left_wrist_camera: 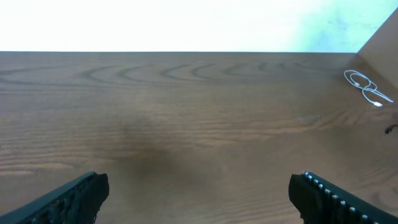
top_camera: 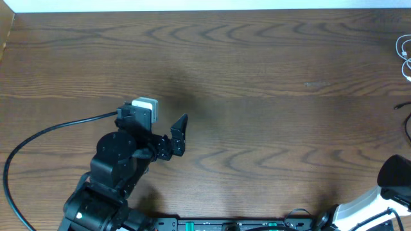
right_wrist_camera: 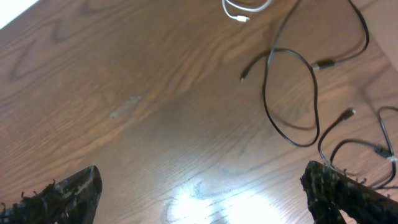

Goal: Untangle cables

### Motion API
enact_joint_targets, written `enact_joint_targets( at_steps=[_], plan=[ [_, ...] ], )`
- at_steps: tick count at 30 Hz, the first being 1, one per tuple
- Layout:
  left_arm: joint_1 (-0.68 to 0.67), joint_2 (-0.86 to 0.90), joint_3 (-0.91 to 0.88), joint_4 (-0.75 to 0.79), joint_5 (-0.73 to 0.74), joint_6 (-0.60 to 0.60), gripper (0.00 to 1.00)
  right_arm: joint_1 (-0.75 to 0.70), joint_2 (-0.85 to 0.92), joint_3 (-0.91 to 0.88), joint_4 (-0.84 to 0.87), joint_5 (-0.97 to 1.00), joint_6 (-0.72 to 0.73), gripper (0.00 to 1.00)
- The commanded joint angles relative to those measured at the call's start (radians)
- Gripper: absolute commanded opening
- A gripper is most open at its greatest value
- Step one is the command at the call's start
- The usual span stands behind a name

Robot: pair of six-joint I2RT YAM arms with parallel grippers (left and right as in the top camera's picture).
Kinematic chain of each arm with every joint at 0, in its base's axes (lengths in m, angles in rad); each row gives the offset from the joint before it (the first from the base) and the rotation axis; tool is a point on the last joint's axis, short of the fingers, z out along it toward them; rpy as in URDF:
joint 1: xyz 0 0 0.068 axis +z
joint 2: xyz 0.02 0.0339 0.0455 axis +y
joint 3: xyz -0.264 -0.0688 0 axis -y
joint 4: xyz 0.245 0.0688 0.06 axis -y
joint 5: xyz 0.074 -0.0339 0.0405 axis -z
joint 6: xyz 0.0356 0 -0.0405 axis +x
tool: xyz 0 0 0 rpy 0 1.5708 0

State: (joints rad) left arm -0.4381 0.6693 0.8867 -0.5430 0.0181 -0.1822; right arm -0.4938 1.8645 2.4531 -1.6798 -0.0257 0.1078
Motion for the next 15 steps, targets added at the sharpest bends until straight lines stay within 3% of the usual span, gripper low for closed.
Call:
enact_joint_targets(
  at_steps=[1, 15],
  plan=[
    [0.006, -0.006, 0.001, -0.007, -0.055, 0.013, 0.98, 0.051, -0.087, 0.004, 0.016, -0.007, -0.047, 0.99],
    [0.006, -0.006, 0.001, -0.062, -0.251, 0.013, 0.98, 0.198, -0.273, -0.036, 0.046, -0.132, -0.072, 0.99]
  ],
)
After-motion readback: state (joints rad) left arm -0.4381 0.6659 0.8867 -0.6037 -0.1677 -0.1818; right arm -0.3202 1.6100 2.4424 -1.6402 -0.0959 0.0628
